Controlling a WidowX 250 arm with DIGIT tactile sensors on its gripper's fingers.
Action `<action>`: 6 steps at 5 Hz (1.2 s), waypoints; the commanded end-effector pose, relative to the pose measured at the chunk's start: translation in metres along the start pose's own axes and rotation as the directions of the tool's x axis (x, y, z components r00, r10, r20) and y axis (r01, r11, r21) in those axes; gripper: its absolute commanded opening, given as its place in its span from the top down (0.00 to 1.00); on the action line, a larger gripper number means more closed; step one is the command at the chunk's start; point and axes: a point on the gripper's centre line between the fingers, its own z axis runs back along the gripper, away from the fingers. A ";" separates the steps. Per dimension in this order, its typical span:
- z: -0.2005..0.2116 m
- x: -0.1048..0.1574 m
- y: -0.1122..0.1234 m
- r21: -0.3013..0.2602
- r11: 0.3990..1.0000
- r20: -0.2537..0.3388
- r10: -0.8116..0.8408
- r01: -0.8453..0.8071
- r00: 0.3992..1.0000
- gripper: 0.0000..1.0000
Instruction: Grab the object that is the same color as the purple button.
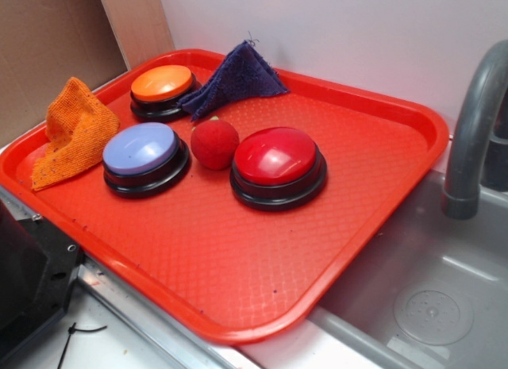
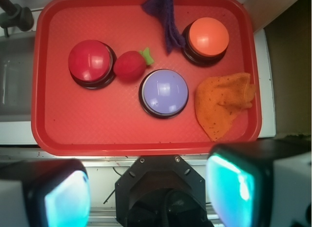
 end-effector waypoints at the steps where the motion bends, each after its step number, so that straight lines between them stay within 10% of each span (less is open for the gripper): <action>1: 0.000 0.000 0.000 0.000 1.000 0.000 0.000 0.000 1.000 0.00; 3: -0.030 0.030 0.036 -0.036 0.998 0.031 0.055 -0.054 0.998 0.00; 6: -0.110 0.117 0.076 0.058 0.985 0.185 0.147 -0.161 0.972 0.00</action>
